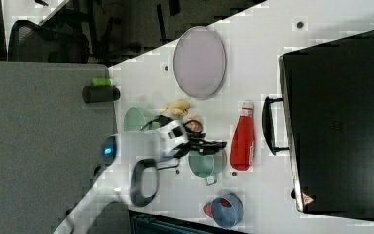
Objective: Pick ketchup from plate and place it on table.
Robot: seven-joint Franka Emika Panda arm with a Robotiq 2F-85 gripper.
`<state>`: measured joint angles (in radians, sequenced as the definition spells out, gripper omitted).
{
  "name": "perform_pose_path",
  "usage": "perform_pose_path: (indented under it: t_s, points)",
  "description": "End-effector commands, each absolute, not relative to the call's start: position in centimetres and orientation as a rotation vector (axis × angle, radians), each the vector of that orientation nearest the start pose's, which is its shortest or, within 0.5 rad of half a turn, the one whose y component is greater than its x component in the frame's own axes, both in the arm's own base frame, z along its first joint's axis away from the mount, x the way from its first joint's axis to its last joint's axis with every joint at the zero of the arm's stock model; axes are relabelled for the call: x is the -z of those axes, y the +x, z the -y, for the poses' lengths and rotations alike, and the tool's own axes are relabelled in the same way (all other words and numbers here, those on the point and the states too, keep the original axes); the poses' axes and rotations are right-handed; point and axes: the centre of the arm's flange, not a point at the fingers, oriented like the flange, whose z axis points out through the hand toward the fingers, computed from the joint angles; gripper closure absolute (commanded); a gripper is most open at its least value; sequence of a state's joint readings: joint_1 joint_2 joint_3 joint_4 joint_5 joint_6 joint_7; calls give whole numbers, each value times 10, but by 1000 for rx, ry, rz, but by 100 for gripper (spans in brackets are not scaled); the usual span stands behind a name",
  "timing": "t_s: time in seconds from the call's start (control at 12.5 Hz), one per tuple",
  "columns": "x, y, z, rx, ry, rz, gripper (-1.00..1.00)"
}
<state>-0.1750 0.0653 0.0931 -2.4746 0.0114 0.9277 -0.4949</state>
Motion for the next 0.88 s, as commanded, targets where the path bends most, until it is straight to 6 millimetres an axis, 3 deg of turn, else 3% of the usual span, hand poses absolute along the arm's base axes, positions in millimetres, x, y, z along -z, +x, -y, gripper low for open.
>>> perform_pose_path:
  t_s: [0.08, 0.32, 0.56, 0.8, 0.88]
  points:
    - [-397, 497, 32, 214, -2943, -972, -100]
    - [-479, 483, 28, 143, -2863, -1233, -100]
    - [-545, 474, 24, 82, -2859, -1295, -100]
    - [-564, 461, 21, -71, -2895, -1306, -100]
    - [-568, 463, 20, -44, -2891, -1302, -100]
